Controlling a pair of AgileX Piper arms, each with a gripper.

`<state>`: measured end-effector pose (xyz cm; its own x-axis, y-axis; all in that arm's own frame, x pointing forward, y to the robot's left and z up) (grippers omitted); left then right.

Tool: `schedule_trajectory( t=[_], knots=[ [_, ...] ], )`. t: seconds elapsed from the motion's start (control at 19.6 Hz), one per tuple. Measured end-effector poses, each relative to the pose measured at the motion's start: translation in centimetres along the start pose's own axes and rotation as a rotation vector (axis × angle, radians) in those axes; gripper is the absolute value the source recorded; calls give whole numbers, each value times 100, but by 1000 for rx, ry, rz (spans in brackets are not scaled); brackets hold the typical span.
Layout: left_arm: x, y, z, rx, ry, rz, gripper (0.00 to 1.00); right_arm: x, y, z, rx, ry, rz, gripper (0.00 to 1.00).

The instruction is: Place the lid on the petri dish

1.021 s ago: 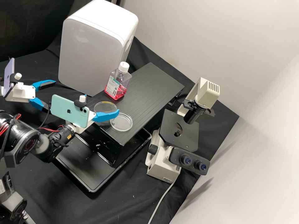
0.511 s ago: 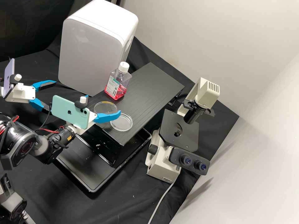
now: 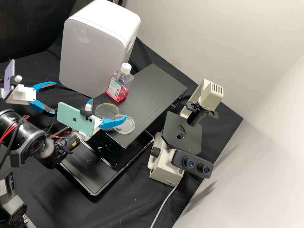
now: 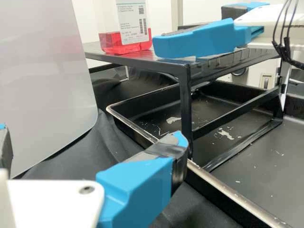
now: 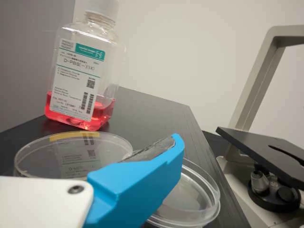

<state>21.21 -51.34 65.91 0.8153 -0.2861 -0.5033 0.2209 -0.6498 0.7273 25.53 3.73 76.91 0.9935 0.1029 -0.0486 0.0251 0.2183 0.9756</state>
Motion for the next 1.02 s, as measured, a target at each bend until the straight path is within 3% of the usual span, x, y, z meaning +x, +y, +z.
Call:
schedule_trajectory(
  t=[0.31,0.36,0.56,1.02],
  knots=[
    [7,-32,-5,2,2,-13,100,11,3,18,10,-6,3,100],
    [7,-32,-5,2,2,-13,100,12,9,28,16,-10,6,0],
    [7,-32,-5,2,2,-13,100,15,22,69,59,-26,11,0],
    [7,-31,-13,-2,10,-11,100,15,25,73,59,-28,13,0]
  ],
)
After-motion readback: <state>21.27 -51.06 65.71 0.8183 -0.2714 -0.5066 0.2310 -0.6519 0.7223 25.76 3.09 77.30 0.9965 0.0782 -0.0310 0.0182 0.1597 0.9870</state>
